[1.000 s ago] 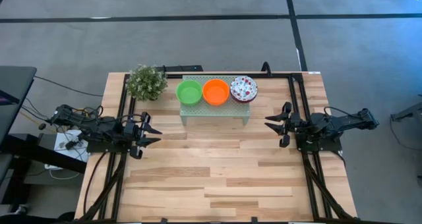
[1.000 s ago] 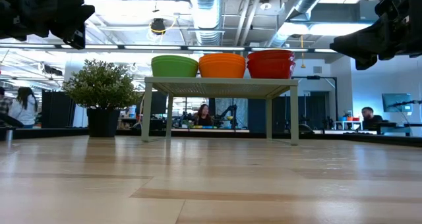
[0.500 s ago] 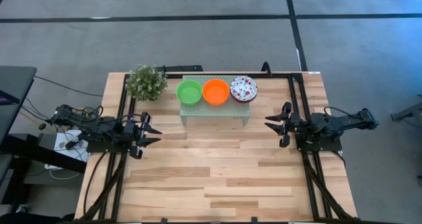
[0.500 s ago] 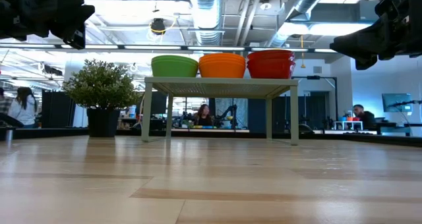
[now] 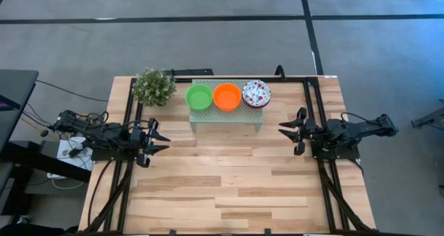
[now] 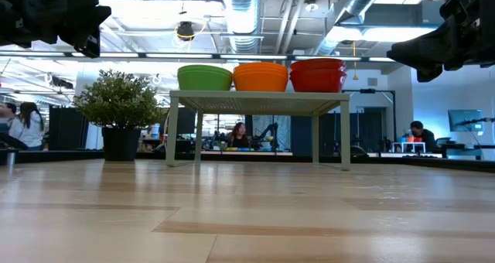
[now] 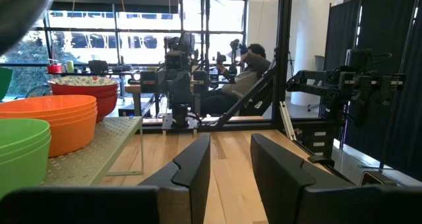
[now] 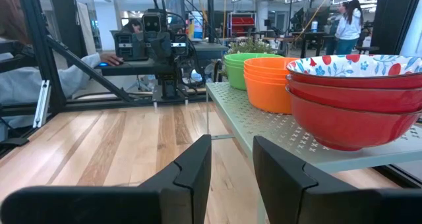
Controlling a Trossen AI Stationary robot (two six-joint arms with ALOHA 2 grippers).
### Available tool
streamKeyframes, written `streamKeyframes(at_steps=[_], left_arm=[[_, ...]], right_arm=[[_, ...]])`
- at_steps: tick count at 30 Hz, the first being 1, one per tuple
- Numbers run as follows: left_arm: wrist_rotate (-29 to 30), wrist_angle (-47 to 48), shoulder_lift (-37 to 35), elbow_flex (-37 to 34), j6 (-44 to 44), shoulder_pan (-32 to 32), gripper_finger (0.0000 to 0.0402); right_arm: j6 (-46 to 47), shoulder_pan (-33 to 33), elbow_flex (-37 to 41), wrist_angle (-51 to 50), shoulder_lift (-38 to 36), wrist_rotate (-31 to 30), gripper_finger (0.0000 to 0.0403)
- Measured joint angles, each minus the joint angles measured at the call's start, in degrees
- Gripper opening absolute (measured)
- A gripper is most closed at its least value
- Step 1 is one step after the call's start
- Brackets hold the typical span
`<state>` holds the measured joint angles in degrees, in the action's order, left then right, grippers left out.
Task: Pick & Place Mini bowls
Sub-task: Return to Home Position
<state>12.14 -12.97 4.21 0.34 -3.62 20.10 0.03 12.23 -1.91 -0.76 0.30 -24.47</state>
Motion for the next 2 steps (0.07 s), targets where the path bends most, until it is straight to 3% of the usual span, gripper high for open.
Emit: streamKeyframes(at_steps=[2], left_arm=[[0.0,0.0,0.0,0.0,0.0,0.0,0.0111]], right_arm=[[0.0,0.0,0.0,0.0,0.0,0.0,0.0107]])
